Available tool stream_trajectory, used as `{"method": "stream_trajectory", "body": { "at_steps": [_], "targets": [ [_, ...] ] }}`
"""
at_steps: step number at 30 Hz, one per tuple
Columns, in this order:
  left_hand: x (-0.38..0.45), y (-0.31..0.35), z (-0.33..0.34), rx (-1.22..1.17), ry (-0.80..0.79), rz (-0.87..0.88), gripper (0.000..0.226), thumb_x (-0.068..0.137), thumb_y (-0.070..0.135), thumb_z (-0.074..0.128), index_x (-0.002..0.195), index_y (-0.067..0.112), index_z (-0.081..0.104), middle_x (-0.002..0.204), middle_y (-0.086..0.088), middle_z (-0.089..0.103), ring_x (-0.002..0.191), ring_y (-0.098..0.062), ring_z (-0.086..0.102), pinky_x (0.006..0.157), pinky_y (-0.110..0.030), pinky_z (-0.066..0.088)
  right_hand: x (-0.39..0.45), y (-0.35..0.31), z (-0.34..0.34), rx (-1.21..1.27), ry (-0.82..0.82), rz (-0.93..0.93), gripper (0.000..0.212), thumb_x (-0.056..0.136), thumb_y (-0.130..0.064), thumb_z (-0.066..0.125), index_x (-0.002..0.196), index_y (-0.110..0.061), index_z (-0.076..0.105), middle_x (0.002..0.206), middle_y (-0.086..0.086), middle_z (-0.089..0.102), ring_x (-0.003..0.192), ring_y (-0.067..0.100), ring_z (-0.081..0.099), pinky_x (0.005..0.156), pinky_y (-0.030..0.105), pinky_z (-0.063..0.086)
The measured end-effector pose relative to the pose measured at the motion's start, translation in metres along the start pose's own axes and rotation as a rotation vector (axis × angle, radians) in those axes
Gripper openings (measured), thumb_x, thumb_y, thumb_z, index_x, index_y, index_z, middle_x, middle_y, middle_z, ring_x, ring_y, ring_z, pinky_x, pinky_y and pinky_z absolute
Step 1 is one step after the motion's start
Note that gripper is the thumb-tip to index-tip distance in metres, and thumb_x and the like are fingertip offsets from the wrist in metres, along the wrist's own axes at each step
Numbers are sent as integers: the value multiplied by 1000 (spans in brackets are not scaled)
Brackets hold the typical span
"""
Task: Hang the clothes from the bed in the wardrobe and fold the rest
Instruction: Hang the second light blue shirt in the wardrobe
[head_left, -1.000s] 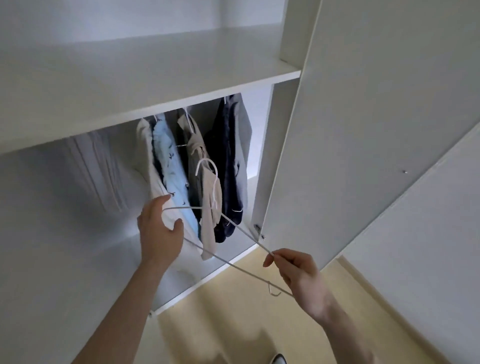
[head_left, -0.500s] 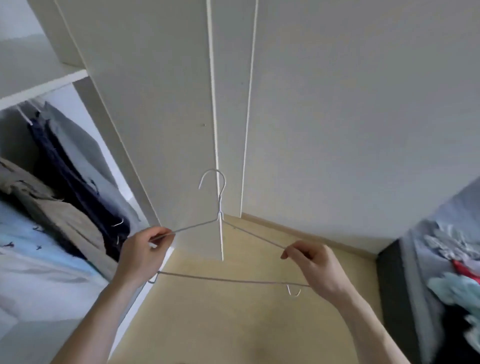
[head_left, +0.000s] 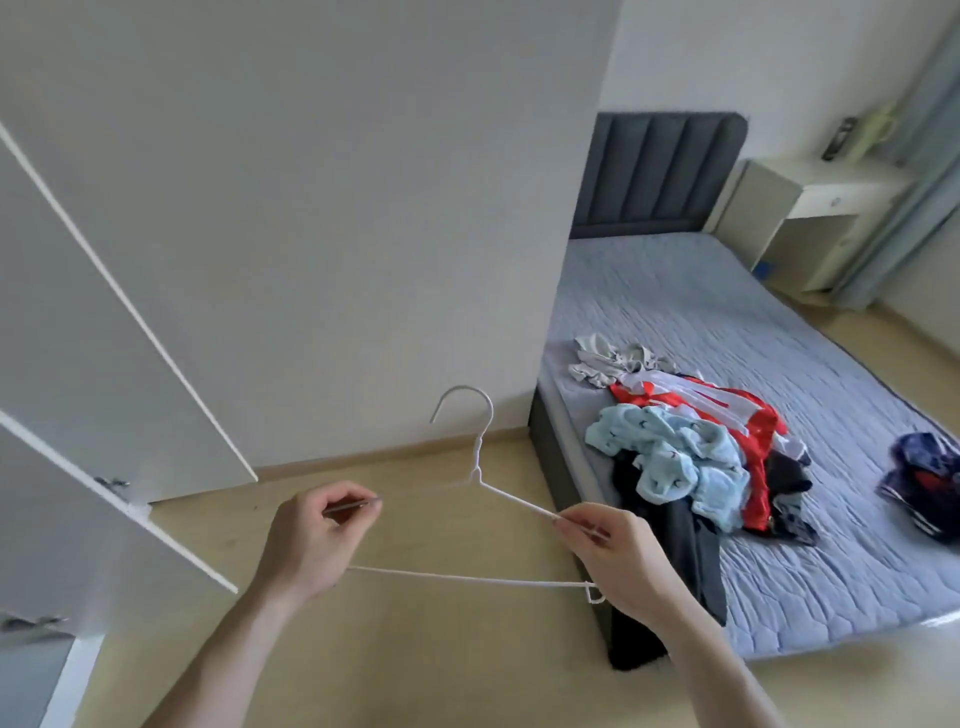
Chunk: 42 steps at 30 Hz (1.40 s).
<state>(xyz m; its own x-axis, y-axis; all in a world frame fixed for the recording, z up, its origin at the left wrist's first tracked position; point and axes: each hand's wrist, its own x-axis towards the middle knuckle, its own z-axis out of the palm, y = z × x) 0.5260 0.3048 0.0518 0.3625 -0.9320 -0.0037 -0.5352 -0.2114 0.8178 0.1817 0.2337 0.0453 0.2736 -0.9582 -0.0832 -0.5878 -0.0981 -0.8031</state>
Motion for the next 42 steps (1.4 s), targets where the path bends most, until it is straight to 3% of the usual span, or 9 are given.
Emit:
{"method": "stream_trajectory", "body": {
  "at_steps": [4,11,16,19,21,27,35,39,42],
  "targets": [
    [33,50,67,-16,-170,26,10,89,25,78,80,29,78,80,15,76,81,-7,72,81,-35,58,-10,50,-56,57,86,82,14,96,-44,65,93,-34,75,69,5,62,50,6,46,48,20,40],
    [101,117,193,-30,-429,125,6,86,27,81,86,32,77,83,13,76,79,-5,70,66,-14,53,-6,110,-114,91,235,216,12,96,-40,67,91,-35,76,63,-9,63,52,1,47,51,13,35],
    [169,134,303,-42,-438,156,18,83,16,83,86,31,74,94,16,72,95,1,62,84,-15,45,27,163,-161,108,353,314,18,96,-27,71,80,-35,74,56,-9,56,51,4,42,50,19,30],
    [220,134,368,18,-438,155,24,81,6,83,90,26,73,98,4,66,94,-3,59,79,-5,39,64,201,-189,80,399,390,20,96,-26,71,78,-33,70,54,-9,52,50,6,41,50,18,30],
    [257,131,414,95,-515,113,21,83,10,81,99,22,72,105,2,64,100,-14,59,82,-15,40,96,229,-207,74,411,451,18,96,-27,71,79,-33,70,52,-11,49,49,6,41,50,16,32],
    [338,130,552,397,-840,85,22,90,32,66,112,32,64,123,9,53,105,-11,57,84,-27,46,195,297,-251,96,456,592,21,97,-26,70,76,-27,71,52,-7,50,48,5,39,49,20,32],
    [399,122,757,593,-1096,-21,34,89,30,62,123,26,62,140,1,38,115,-21,58,98,-35,51,294,394,-291,144,595,740,23,99,-30,67,78,-24,74,54,-8,55,48,5,42,56,31,35],
    [419,108,835,707,-1076,118,48,89,26,63,135,31,54,164,2,6,144,-25,30,104,-36,45,315,439,-288,192,642,776,18,97,-27,70,81,-22,77,54,-4,52,48,6,39,55,26,35],
    [438,93,890,858,-1028,334,41,93,35,62,133,28,59,170,0,-7,155,-32,2,122,-47,25,325,471,-283,212,674,799,16,94,-23,71,80,-25,78,54,-3,49,48,7,36,48,17,30]
  ]
}}
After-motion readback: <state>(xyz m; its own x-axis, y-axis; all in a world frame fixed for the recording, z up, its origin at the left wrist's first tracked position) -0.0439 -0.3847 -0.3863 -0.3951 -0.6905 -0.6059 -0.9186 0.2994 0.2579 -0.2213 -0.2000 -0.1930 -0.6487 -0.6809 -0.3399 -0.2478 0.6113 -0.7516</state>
